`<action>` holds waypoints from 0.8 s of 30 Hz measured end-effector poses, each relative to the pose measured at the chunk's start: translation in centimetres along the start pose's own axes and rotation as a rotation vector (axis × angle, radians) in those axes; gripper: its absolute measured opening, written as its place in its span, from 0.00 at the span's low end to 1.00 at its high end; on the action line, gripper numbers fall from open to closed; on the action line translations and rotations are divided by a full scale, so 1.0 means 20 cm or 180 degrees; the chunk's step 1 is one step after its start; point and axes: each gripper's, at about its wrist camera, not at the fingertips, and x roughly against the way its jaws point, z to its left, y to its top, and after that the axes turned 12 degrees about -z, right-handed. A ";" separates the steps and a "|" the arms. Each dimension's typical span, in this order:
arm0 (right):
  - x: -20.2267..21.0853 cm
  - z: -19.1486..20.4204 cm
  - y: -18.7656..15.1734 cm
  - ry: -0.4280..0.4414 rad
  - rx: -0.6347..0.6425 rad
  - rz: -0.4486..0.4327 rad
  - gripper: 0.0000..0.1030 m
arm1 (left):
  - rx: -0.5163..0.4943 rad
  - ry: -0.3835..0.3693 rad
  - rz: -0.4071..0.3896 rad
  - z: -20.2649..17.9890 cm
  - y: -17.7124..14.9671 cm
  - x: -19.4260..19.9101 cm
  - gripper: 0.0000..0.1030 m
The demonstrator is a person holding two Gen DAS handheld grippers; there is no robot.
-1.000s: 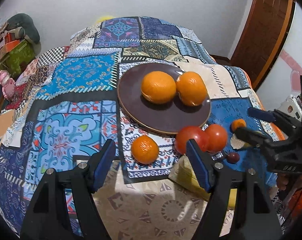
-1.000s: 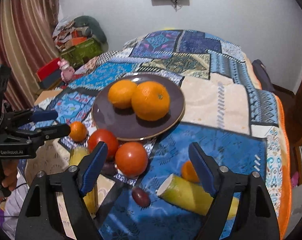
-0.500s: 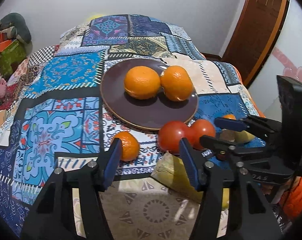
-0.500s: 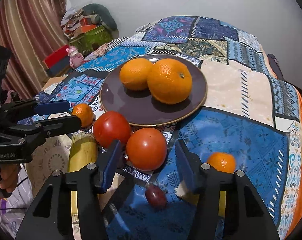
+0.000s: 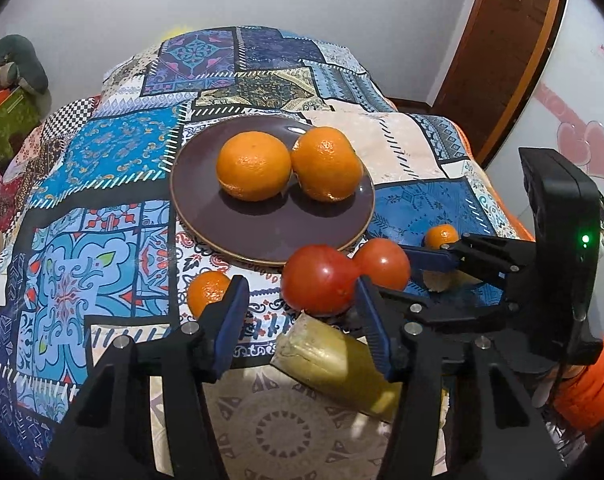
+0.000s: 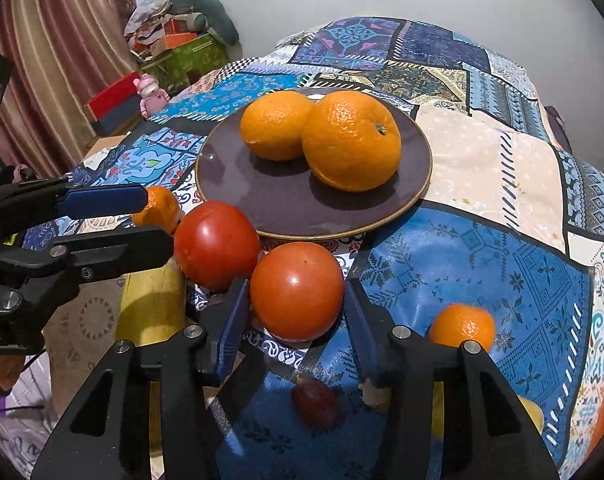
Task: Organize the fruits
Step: 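Grasp a red tomato with the left gripper while the right gripper grasps another tomato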
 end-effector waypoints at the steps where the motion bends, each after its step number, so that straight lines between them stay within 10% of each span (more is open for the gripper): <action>1: 0.00 0.00 0.00 -0.0011 0.0000 -0.0011 0.43 | 0.0013 -0.0004 0.0013 0.00 0.00 -0.01 0.53; 24: 0.19 -0.14 0.04 -0.0149 -0.0123 -0.0258 0.43 | -0.0104 -0.0022 0.0304 -0.08 0.00 -0.23 0.53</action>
